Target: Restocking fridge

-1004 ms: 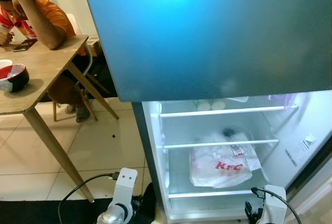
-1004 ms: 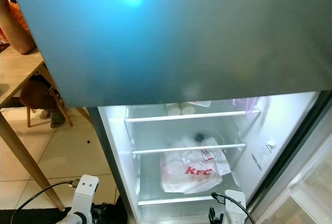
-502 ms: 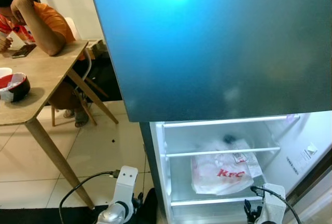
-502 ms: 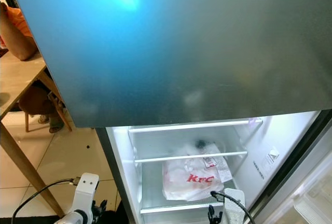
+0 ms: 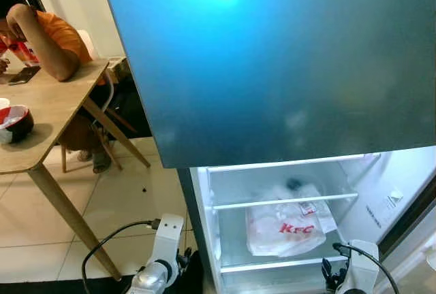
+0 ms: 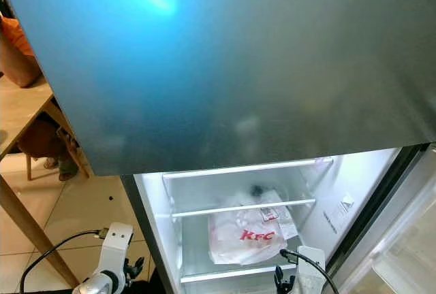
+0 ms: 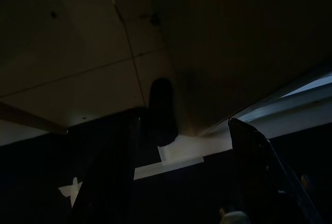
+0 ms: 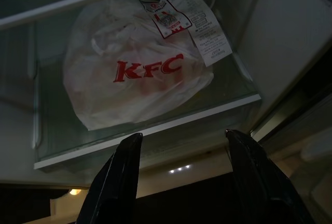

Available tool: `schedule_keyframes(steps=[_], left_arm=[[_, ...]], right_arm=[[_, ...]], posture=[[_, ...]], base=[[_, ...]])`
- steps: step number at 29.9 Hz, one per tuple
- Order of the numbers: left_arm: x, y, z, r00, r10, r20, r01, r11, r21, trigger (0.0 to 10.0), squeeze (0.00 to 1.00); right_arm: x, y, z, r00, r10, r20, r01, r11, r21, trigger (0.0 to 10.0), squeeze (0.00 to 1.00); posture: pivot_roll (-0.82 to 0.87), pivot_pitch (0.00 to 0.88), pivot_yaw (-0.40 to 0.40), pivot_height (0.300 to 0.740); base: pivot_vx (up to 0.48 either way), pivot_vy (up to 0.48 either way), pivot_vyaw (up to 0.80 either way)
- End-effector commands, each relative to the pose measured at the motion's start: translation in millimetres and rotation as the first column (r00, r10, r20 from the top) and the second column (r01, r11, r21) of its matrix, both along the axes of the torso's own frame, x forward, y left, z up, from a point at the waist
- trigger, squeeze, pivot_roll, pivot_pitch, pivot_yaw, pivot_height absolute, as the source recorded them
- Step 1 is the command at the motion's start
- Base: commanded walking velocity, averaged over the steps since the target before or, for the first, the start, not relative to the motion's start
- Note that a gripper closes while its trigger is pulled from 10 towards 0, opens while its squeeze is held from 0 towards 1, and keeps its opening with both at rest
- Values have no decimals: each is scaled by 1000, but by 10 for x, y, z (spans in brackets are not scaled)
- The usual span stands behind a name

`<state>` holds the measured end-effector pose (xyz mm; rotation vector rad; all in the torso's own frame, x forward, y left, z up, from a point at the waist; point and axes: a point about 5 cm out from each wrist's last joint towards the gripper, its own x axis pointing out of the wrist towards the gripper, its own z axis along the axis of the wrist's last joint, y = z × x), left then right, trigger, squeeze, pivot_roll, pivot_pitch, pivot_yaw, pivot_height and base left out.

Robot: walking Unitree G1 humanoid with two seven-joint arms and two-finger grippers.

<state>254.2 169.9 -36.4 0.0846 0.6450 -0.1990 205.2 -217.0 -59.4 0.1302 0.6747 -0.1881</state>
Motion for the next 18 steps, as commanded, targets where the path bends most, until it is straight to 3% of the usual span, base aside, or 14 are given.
schedule_keyframes(steps=[1, 18], left_arm=[[-22, -16, -15, 1000, -12, -5, 12, 1000, 2, 10000, 0], [-4, 0, 4, 1000, -8, 6, 8, 1000, 6, 10000, 0]], right_arm=[[-7, 3, 2, 1000, -7, 12, 7, 1000, 4, 10000, 0], [17, 6, 22, 1000, -1, 30, 1, 1000, 11, 10000, 0]], posture=[[-92, 22, 35, 699], [-90, 19, 34, 740]], base=[[0, 0, 0], [0, 0, 0]])
